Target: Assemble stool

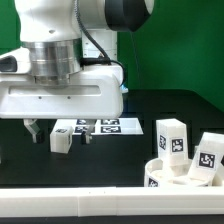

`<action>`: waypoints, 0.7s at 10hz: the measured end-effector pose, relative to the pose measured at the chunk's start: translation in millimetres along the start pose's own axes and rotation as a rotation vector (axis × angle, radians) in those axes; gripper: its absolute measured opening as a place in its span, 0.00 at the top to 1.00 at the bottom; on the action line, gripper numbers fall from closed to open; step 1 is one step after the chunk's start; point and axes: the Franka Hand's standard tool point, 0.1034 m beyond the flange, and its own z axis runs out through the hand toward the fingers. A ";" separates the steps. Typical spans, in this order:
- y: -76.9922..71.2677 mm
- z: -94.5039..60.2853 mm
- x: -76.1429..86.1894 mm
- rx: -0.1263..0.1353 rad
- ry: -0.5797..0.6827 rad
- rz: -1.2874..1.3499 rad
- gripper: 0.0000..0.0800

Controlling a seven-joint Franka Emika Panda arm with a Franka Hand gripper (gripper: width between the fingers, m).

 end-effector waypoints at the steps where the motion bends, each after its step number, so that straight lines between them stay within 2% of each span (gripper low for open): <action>1: -2.9 3.6 -4.8 -0.038 -0.009 -0.056 0.19; 2: 1.6 9.9 -14.4 -0.050 -0.005 -0.076 0.19; 4: 32.1 21.7 -37.6 -0.077 0.018 -0.109 0.19; 5: 40.3 22.6 -40.6 -0.075 0.012 -0.116 0.19; 7: 38.2 23.4 -41.0 -0.069 -0.007 -0.103 0.19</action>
Offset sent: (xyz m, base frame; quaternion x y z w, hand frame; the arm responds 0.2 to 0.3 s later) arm -0.0581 -0.0293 -0.0173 0.0002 0.0526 -0.0400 0.9978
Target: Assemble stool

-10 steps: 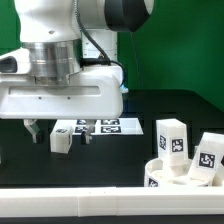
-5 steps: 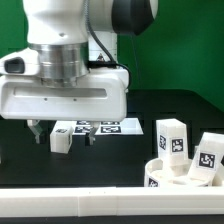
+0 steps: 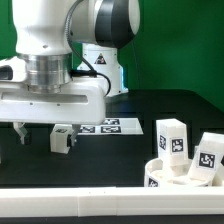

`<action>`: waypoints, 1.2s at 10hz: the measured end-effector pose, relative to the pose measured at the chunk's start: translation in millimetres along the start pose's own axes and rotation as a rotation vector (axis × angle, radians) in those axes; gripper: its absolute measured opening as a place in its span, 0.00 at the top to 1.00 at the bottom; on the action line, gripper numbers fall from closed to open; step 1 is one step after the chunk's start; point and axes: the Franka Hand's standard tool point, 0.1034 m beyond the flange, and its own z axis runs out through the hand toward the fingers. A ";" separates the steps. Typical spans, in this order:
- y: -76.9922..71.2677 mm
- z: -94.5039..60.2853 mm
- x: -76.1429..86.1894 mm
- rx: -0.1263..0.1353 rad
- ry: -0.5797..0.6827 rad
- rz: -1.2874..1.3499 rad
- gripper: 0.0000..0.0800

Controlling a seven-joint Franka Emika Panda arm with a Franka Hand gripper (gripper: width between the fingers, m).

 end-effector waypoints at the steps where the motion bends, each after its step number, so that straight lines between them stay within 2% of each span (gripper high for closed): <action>1: -1.0 1.1 -2.4 0.005 -0.019 0.003 0.19; 2: -6.1 2.6 -8.9 0.033 -0.124 0.006 0.19; 3: -5.3 4.4 -4.3 0.039 -0.184 -0.002 0.19; 5: -5.7 6.5 -14.6 0.031 -0.341 0.039 0.19; 6: -3.6 8.3 -14.7 0.032 -0.384 0.046 0.19; 7: -4.7 8.5 -22.5 0.046 -0.476 0.064 0.19; 9: -9.1 7.8 -24.8 0.060 -0.603 0.070 0.19; 10: -10.5 6.2 -30.8 0.074 -0.685 0.073 0.19; 11: -11.0 7.2 -29.0 0.077 -0.715 0.071 0.19; 12: -13.4 5.7 -37.0 0.089 -0.797 0.071 0.19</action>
Offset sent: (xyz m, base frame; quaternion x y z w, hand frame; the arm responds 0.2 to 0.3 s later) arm -0.0083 -0.0126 -0.0029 -0.0429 -0.1358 0.0098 0.9898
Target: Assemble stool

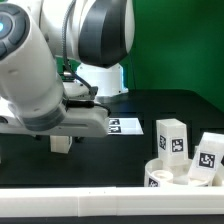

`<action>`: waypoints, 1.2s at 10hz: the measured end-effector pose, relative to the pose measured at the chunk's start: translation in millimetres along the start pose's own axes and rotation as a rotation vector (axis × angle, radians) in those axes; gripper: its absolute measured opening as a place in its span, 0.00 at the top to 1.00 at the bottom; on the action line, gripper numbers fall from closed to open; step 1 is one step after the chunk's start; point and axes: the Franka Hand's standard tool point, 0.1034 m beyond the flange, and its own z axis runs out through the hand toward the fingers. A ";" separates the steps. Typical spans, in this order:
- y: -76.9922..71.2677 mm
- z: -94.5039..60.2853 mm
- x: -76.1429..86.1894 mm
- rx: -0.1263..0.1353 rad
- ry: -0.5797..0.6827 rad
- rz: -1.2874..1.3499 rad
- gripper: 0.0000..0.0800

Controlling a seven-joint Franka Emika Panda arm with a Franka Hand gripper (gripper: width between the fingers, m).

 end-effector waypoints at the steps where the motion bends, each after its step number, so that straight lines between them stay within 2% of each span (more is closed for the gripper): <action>1: 2.0 4.4 0.2 0.005 -0.071 0.003 0.19; 3: 5.2 11.7 2.1 0.007 -0.134 0.012 0.19; 9: 7.5 27.6 3.9 0.002 -0.129 0.040 0.19; 10: 6.7 27.5 4.5 0.000 -0.126 0.039 0.30; 11: 6.1 26.9 4.8 -0.001 -0.125 0.038 0.30; 12: 6.0 25.8 5.3 -0.001 -0.122 0.037 0.51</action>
Offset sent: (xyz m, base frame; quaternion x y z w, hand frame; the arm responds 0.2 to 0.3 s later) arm -0.0057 0.0027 -0.0069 0.0066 0.0096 0.0054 0.9999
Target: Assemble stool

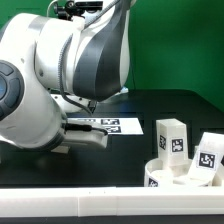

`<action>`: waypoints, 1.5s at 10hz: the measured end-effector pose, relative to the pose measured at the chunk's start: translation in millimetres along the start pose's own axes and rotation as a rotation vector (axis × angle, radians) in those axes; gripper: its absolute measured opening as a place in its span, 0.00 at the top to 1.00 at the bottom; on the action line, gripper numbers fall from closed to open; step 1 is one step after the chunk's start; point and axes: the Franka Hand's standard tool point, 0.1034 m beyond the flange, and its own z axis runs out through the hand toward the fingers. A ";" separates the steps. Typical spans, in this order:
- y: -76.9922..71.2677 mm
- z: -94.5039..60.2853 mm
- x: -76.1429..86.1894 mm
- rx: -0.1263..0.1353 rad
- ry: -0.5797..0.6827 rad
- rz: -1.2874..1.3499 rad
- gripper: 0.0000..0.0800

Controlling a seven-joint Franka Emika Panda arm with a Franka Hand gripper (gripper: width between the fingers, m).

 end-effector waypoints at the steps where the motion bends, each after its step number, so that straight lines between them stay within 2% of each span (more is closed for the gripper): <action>1: -0.1 -0.4 0.2 0.000 0.001 0.000 0.59; 3: -0.6 -2.8 1.0 -0.002 0.007 -0.002 0.59; 4: -2.6 -12.5 1.6 -0.004 0.026 -0.008 0.59; 5: -8.0 -27.3 -3.0 -0.003 0.036 -0.016 0.59; 7: -37.3 -72.2 -17.5 -0.012 0.073 0.012 0.59; 8: -51.9 -84.5 -20.9 -0.013 0.088 0.058 0.59; 10: -70.2 -93.1 -20.2 -0.019 0.121 0.101 0.59; 12: -66.0 -94.8 -14.9 -0.014 0.161 0.101 0.59; 13: -67.2 -100.5 -5.9 -0.015 0.222 0.097 0.59; 14: -70.7 -110.1 0.5 -0.011 0.338 0.083 0.59; 15: -73.6 -118.8 -2.2 -0.002 0.423 0.069 0.59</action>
Offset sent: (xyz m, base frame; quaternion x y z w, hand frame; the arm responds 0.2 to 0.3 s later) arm 0.0211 0.0039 0.0165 -0.0037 0.0271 -0.0285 0.9992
